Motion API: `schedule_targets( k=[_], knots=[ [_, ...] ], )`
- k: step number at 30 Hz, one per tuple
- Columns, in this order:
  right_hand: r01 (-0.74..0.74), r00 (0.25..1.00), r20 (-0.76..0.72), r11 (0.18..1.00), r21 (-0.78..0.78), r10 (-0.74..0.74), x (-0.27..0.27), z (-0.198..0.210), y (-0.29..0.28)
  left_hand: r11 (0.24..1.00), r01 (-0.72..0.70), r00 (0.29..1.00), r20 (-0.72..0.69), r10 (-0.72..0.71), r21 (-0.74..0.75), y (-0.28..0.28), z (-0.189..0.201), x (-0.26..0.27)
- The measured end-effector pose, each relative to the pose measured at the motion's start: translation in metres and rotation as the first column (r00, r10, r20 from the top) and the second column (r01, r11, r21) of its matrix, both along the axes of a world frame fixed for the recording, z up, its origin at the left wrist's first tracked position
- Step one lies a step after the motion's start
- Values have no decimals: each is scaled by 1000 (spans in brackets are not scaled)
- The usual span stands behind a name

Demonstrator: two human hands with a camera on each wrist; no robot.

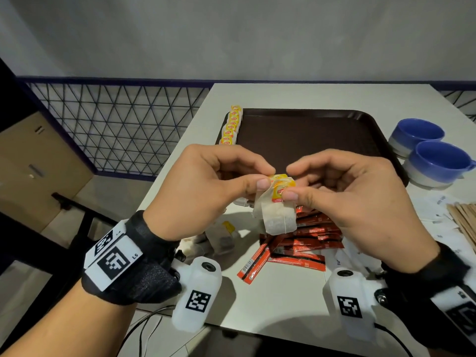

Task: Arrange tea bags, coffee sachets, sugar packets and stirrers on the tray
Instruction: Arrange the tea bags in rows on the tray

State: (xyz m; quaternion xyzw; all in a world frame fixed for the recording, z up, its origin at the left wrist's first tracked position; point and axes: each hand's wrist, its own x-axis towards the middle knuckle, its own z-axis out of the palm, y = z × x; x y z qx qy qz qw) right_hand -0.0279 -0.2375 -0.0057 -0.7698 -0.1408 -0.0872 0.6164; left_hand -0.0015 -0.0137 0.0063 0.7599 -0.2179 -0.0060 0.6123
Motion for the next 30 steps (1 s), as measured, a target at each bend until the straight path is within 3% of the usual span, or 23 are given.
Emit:
schedule_targets(
  k=[12,18,22,25,28,30],
  knots=[
    [-7,1000,2,998,-54,7,-1,0,1,999,38,999,13,-38,-6,-2,-4,-4],
    [-81,997,-11,992,-94,80,-2,3,1,999,20,1000,-20,-21,-24,1,-1,-6],
    [-30,999,-17,997,-69,28,-1,-1,1,988,32,997,-78,-20,151,31,4,2],
    [-4,999,-32,999,-50,2,1,-3,-1,889,48,994,-113,4,455,61,5,13],
    [5,999,-35,999,-43,-6,2,-5,0,685,-15,997,-41,66,728,84,-4,24],
    [-4,999,-37,999,-37,3,2,-6,3,553,-9,998,-27,56,833,92,-12,27]
  ],
)
